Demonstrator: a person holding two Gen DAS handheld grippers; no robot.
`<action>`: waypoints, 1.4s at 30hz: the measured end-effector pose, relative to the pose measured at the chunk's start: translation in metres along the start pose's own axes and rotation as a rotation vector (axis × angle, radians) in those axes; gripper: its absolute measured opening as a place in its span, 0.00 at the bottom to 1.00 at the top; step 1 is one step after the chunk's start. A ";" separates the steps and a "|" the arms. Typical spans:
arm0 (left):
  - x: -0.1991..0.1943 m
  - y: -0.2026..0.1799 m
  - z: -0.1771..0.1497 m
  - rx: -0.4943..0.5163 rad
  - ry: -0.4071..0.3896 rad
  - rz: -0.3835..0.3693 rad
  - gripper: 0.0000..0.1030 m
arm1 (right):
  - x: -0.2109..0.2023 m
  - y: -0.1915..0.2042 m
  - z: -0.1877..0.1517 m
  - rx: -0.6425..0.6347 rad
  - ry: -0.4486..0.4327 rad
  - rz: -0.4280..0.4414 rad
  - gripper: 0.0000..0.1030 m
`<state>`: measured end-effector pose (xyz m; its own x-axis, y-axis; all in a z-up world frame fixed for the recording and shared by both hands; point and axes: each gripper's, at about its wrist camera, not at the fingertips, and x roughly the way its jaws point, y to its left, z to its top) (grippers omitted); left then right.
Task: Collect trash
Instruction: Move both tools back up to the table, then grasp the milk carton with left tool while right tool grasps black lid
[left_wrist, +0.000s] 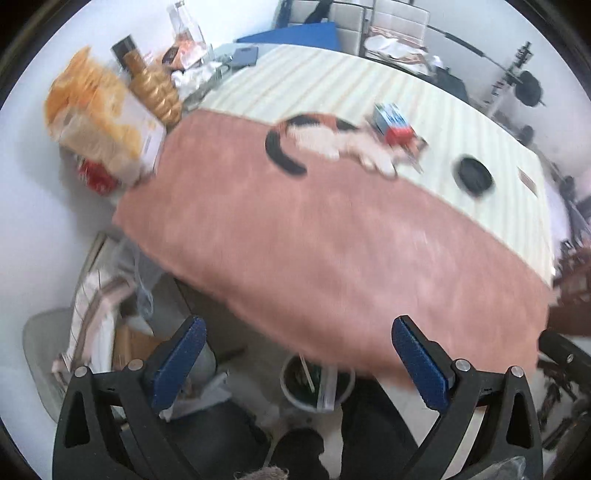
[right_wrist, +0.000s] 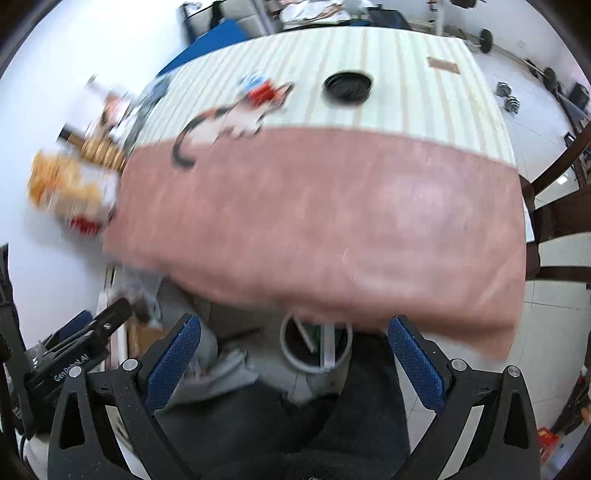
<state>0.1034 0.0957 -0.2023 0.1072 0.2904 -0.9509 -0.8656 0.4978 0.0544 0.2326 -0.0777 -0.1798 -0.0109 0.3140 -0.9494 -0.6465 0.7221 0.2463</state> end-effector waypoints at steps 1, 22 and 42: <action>0.006 -0.007 0.015 -0.008 0.005 0.012 1.00 | 0.008 -0.009 0.029 0.015 -0.003 -0.018 0.99; 0.176 -0.128 0.236 -0.029 0.223 0.076 1.00 | 0.235 -0.034 0.336 -0.085 0.133 -0.250 0.99; 0.207 -0.166 0.248 0.090 0.243 -0.059 0.48 | 0.229 -0.066 0.354 -0.128 0.131 -0.236 0.86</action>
<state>0.3910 0.2757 -0.3326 0.0256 0.0591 -0.9979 -0.8133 0.5817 0.0136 0.5429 0.1653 -0.3443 0.0586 0.0585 -0.9966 -0.7334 0.6798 -0.0032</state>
